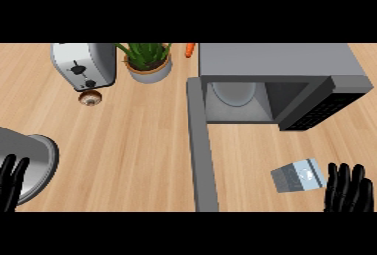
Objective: Pick up the milk, place it into the microwave and close the microwave
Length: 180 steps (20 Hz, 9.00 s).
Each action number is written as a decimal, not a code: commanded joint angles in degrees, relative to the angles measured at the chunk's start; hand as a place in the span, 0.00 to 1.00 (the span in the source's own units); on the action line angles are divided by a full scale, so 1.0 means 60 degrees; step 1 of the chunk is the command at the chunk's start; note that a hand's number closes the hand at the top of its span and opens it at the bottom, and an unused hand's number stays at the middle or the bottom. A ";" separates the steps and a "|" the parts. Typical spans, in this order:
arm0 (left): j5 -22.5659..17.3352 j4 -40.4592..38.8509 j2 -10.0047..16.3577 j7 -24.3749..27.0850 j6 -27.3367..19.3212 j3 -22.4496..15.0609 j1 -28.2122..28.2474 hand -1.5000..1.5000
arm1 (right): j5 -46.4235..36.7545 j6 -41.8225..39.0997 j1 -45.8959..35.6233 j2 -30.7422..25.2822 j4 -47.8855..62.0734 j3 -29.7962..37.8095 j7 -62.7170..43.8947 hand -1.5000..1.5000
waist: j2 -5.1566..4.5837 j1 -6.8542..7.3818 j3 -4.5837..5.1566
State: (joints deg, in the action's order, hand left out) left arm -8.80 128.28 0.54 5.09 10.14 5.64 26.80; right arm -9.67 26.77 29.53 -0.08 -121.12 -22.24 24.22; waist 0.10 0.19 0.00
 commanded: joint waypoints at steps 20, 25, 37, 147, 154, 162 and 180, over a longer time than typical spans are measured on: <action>0.0069 0.0681 -0.0049 0.0574 0.0358 -0.0311 0.1309 0.00 | 0.2754 -0.1271 -0.0576 -0.0942 0.3723 0.3709 0.2500 0.00 | 0.0002 -0.0011 -0.0001; -0.0260 0.0644 0.0025 0.1187 0.0822 -0.0330 0.2153 0.00 | 0.2983 -0.1736 -0.2015 -0.1228 0.5934 0.4440 0.2801 0.00 | 0.0001 0.0092 -0.0003; 0.0139 0.0483 -0.0090 0.1364 0.0389 -0.0658 0.2009 0.00 | 0.2843 -0.2105 -0.3102 -0.1021 0.8902 0.4995 0.4085 0.00 | -0.0006 0.0058 -0.0003; -0.2029 -0.2167 0.0523 0.1339 0.3479 0.3494 0.0611 0.00 | 0.2590 -0.1345 -1.3019 -0.0561 1.6659 0.4719 0.3249 1.00 | -0.0134 0.0355 -0.0012; -0.1958 -0.2343 0.0638 0.1202 0.3262 0.3599 0.0067 0.00 | 0.1983 0.0030 -1.4301 -0.0690 1.7848 0.4689 0.3472 1.00 | -0.0218 0.0526 -0.0013; -0.2017 -0.2824 0.0720 0.1592 0.3793 0.3674 0.0186 0.00 | 0.0752 0.2518 -1.4777 -0.1040 1.8791 0.3964 0.3467 1.00 | -0.0291 0.0750 -0.0005; -0.1800 -0.3030 0.0860 0.1142 0.3525 0.3342 -0.0753 0.00 | 0.0981 0.3096 -1.4972 -0.2135 1.9533 0.4616 0.2716 1.00 | -0.0565 0.1137 -0.0043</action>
State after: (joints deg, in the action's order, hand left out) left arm -19.66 110.50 5.60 12.10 30.93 26.13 22.71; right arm -3.43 44.38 -60.67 -11.71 -5.09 5.46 40.50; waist -2.98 6.38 -0.22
